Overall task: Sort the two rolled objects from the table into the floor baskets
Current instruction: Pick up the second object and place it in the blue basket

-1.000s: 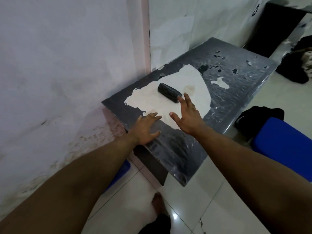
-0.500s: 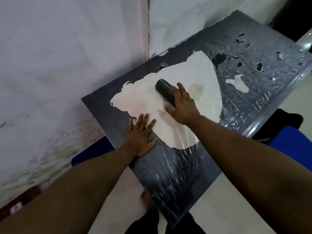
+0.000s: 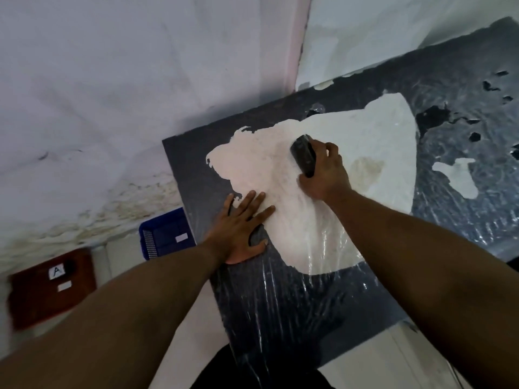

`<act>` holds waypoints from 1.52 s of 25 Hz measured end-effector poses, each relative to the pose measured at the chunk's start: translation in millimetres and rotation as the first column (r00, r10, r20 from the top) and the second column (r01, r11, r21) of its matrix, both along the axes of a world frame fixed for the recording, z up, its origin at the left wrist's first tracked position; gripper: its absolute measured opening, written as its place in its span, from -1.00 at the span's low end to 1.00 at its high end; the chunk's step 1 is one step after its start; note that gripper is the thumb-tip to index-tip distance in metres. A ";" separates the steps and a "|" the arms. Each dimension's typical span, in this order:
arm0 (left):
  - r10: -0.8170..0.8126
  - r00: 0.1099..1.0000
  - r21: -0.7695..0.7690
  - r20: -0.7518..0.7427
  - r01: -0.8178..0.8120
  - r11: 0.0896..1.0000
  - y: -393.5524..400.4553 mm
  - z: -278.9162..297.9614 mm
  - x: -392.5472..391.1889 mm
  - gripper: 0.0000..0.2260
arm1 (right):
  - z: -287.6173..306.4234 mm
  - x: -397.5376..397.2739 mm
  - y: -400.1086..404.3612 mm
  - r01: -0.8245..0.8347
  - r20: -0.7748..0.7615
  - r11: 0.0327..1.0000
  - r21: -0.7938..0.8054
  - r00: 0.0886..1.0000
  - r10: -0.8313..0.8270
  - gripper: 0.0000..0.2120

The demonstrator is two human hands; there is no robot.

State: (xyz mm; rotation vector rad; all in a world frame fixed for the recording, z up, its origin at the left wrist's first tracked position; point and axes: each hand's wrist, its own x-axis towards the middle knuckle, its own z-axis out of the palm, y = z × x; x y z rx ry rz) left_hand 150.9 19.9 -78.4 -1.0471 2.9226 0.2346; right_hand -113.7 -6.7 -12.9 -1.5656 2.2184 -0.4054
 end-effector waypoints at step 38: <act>0.298 0.954 0.392 -0.046 -0.257 0.883 -12.8 -110.3 396.7 -0.25 | -127.9 434.5 18.0 0.112 0.525 0.993 -0.030 0.848 -0.080 -0.39</act>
